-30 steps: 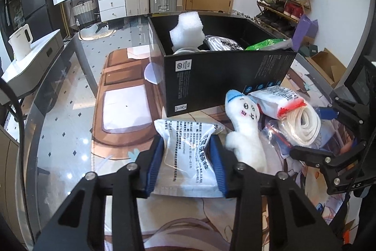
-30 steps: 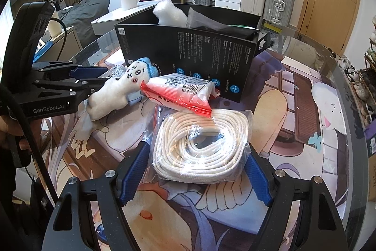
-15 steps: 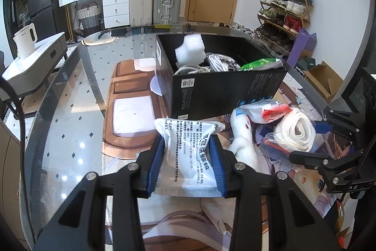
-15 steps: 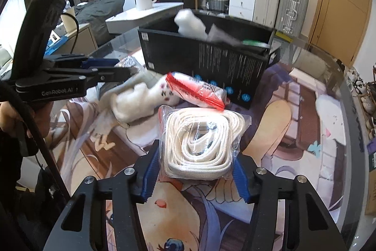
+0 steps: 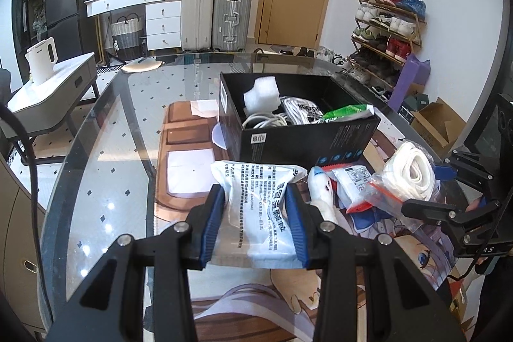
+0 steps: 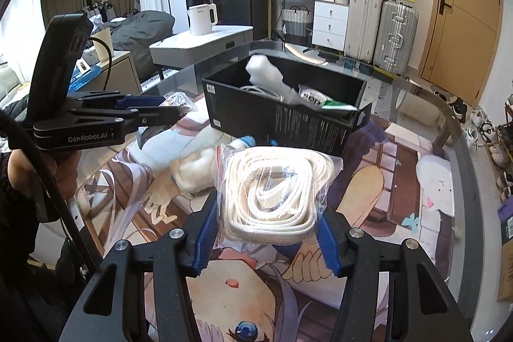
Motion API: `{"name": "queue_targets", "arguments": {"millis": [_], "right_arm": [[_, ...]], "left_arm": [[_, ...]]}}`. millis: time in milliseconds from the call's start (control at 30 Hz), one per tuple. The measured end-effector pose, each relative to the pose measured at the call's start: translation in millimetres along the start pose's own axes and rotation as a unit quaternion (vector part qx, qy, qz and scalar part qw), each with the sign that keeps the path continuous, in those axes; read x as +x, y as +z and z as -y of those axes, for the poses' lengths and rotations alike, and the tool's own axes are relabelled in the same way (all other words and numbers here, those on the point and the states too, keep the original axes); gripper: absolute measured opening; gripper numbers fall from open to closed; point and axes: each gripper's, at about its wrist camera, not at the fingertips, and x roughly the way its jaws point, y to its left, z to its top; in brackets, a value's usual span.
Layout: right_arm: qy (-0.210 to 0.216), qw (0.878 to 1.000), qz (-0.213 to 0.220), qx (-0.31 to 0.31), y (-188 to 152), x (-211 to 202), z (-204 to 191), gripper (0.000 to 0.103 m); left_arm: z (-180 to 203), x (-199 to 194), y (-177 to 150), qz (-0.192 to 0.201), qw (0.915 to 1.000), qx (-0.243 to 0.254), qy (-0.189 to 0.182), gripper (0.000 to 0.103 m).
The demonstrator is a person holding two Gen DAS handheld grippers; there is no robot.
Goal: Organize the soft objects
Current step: 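Carry rope bag with right tool while left tool carries white bag to box, then lower white bag into box, open left tool while right tool releases rope bag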
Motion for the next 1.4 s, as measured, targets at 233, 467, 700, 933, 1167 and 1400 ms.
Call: {"name": "queue_targets", "arguments": {"millis": [233,467,700,933,1167,1400], "right_arm": [[-0.016,1.0,0.021,0.014,6.7,-12.2,8.3,0.055],[-0.025,0.998,0.037,0.043,16.4,-21.2,19.6,0.055],[-0.037,0.997,0.042,0.048,26.5,-29.0,25.1,0.056],[-0.045,0.997,0.041,0.047,37.4,-27.9,25.6,0.056],[-0.05,0.997,0.04,0.041,52.3,-25.3,28.3,0.056],[-0.053,0.997,0.039,0.035,65.5,-20.5,32.1,0.056]], "left_arm": [[-2.0,-8.7,6.6,0.013,0.9999,-0.002,0.005,0.038],[-2.9,-18.5,17.5,0.032,0.9994,-0.007,0.013,0.038],[-1.1,-19.2,24.1,0.041,0.9991,-0.006,0.013,0.038],[1.1,-17.4,32.1,0.046,0.9989,-0.002,0.011,0.038],[2.9,-14.8,38.6,0.048,0.9988,0.003,0.008,0.038],[4.6,-4.9,52.0,0.048,0.9988,0.006,0.002,0.038]]}}
